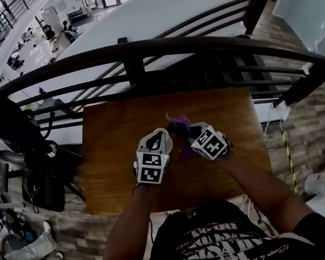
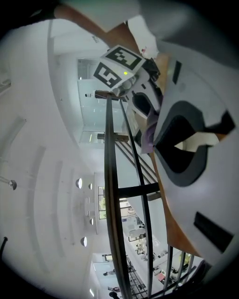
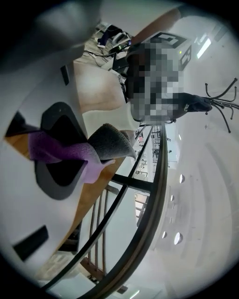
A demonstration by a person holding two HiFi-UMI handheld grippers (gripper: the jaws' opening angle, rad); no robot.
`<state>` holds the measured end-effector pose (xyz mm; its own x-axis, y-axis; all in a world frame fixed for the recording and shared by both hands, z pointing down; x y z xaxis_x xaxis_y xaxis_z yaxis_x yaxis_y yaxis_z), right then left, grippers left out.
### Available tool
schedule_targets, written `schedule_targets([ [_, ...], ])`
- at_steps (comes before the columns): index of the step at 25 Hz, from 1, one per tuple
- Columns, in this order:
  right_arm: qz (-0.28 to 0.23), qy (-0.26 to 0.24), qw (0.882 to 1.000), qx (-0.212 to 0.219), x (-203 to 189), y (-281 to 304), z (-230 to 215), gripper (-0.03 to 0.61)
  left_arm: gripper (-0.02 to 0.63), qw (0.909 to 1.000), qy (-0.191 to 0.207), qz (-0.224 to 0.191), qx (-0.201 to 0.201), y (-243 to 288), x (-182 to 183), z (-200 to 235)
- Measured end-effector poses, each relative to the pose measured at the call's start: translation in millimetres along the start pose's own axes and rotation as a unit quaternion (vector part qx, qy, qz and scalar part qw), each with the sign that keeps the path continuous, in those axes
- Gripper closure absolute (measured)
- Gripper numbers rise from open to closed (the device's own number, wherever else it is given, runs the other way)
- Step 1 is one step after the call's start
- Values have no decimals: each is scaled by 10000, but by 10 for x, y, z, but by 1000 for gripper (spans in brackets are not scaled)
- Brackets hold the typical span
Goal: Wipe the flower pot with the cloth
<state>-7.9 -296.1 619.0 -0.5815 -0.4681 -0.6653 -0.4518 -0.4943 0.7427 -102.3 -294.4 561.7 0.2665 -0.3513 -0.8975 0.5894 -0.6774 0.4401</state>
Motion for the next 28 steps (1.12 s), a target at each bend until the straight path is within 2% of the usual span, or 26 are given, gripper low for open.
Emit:
schedule_targets([
  [9, 348, -551, 9972, 371, 272, 358, 265, 495, 615, 9995, -83, -249, 147, -124, 121, 141],
  [15, 672, -969, 9890, 890, -67, 545, 466, 495, 615, 9990, -138, -209, 360, -102, 204, 180],
  [20, 565, -1025, 9845, 1308, -200, 471, 695, 495, 615, 9985, -192, -170, 490, -102, 188, 180],
  [28, 463, -1067, 9784, 1706, -10, 416, 1138, 495, 615, 9984, -250, -161, 474, -135, 174, 209],
])
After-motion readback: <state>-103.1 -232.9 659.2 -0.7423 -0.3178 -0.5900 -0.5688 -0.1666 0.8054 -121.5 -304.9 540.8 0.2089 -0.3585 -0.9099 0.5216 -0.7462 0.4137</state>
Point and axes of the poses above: the fingertips, and each gripper's own axes: y forward along the fingers, z to its left, x out of its top, the point moved 1 cm from there along -y, backward along the fingers
